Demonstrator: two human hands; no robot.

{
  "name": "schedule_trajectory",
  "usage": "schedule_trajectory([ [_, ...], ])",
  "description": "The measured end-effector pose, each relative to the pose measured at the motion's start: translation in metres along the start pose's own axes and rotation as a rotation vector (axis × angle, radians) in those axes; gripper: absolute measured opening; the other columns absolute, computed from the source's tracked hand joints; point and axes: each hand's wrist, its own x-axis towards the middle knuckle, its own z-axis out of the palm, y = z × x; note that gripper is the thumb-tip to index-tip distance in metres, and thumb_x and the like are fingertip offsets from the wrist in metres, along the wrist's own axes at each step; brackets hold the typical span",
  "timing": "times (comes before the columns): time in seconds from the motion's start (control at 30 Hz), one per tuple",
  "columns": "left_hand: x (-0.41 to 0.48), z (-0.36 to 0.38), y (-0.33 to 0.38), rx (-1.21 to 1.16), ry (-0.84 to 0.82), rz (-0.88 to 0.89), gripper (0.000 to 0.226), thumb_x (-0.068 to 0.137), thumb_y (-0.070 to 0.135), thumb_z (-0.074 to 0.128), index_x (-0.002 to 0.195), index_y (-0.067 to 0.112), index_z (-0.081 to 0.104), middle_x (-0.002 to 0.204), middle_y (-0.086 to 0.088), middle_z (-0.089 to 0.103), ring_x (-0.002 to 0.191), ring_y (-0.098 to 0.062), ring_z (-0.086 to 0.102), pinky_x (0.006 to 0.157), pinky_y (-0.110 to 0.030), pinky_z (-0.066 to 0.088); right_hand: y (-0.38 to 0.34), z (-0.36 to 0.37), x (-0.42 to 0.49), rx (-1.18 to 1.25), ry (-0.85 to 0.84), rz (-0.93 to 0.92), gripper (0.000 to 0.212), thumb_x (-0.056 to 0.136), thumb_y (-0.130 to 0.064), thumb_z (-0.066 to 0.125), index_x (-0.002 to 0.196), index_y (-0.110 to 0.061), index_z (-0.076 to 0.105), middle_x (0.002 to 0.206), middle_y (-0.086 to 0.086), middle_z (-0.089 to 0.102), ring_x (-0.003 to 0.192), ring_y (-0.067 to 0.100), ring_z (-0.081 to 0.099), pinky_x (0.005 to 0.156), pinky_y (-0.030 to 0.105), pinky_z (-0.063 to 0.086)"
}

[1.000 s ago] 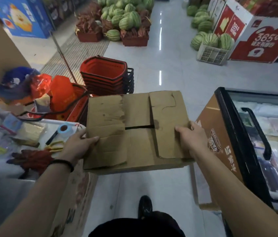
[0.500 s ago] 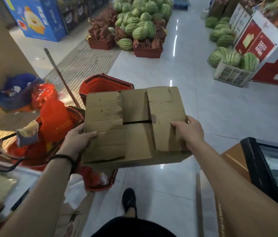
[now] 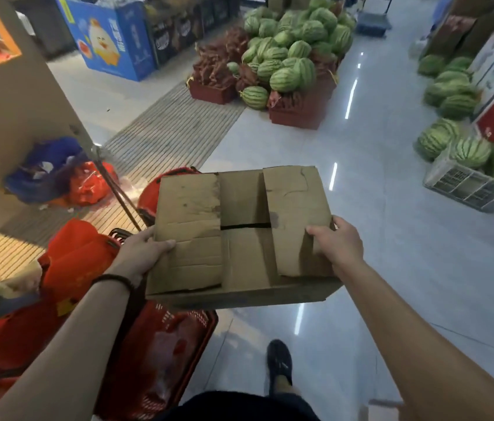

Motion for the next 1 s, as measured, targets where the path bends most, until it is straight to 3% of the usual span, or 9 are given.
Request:
schedule_trajectory([
  [0.07,0.011,0.013,0.012,-0.030,0.066,-0.023,0.058,0.069,0.032,0.087,0.125,0.037,0.075,0.111,0.004,0.080,0.100,-0.022,0.077,0.099,-0.046,0.060,-0.017,0.006,0.041,-0.024,-0.046,-0.034,0.037,0.087,-0.038,0.075,0.120,-0.025,0.069,0.113,-0.005,0.069,0.099,0.022,0.063,0.063,0.028,0.044],
  [0.13,0.011,0.024,0.028,-0.069,0.128,-0.033,0.045,0.081,0.023,0.085,0.123,0.035,0.074,0.107,0.006,0.078,0.098,-0.019,0.075,0.099,-0.042,0.059,-0.038,0.014,0.078,-0.043,-0.112,-0.066,0.035,0.087,-0.036,0.076,0.119,-0.025,0.069,0.113,-0.004,0.071,0.098,0.022,0.064,0.059,0.025,0.040],
  [0.3,0.026,0.030,0.044,-0.194,0.267,-0.034,0.036,0.094,0.011,0.077,0.118,0.037,0.071,0.104,0.008,0.075,0.095,-0.013,0.072,0.079,-0.027,0.056,-0.095,0.054,0.154,-0.115,-0.303,-0.163,0.038,0.091,-0.039,0.076,0.125,-0.026,0.066,0.109,-0.005,0.065,0.099,0.022,0.062,0.062,0.028,0.043],
  [0.4,0.044,0.019,0.041,-0.243,0.369,-0.064,0.039,0.094,0.018,0.077,0.128,0.038,0.072,0.116,0.004,0.077,0.107,-0.021,0.073,0.098,-0.043,0.059,-0.128,0.092,0.187,-0.160,-0.393,-0.218,0.038,0.091,-0.040,0.077,0.124,-0.025,0.066,0.110,-0.005,0.064,0.097,0.021,0.060,0.066,0.032,0.045],
  [0.47,0.060,0.009,0.038,-0.283,0.419,-0.071,0.042,0.096,0.021,0.075,0.133,0.040,0.069,0.123,0.003,0.076,0.112,-0.023,0.072,0.103,-0.049,0.058,-0.149,0.121,0.207,-0.176,-0.445,-0.242,0.043,0.090,-0.039,0.078,0.128,-0.024,0.066,0.115,-0.003,0.065,0.099,0.022,0.060,0.072,0.034,0.048],
  [0.63,0.100,-0.013,0.040,-0.358,0.457,-0.103,0.043,0.101,0.021,0.070,0.141,0.035,0.063,0.129,0.001,0.071,0.115,-0.026,0.067,0.103,-0.052,0.056,-0.190,0.184,0.242,-0.231,-0.512,-0.220,0.073,0.084,-0.037,0.085,0.149,-0.020,0.058,0.146,0.003,0.062,0.127,0.029,0.059,0.109,0.046,0.049],
  [0.8,0.135,-0.024,0.035,-0.392,0.475,-0.121,0.048,0.103,0.017,0.066,0.146,0.035,0.059,0.131,-0.001,0.068,0.115,-0.025,0.063,0.093,-0.043,0.053,-0.210,0.232,0.261,-0.318,-0.541,-0.267,0.067,0.089,-0.039,0.081,0.149,-0.023,0.057,0.145,0.003,0.062,0.128,0.031,0.058,0.108,0.048,0.050],
  [1.0,0.167,-0.030,0.016,-0.416,0.543,-0.239,0.043,0.104,0.010,0.062,0.137,0.037,0.064,0.128,-0.004,0.071,0.115,-0.030,0.067,0.103,-0.053,0.056,-0.223,0.297,0.287,-0.413,-0.635,-0.297,0.070,0.092,-0.038,0.079,0.154,-0.023,0.050,0.151,0.004,0.058,0.134,0.034,0.057,0.111,0.054,0.050],
])
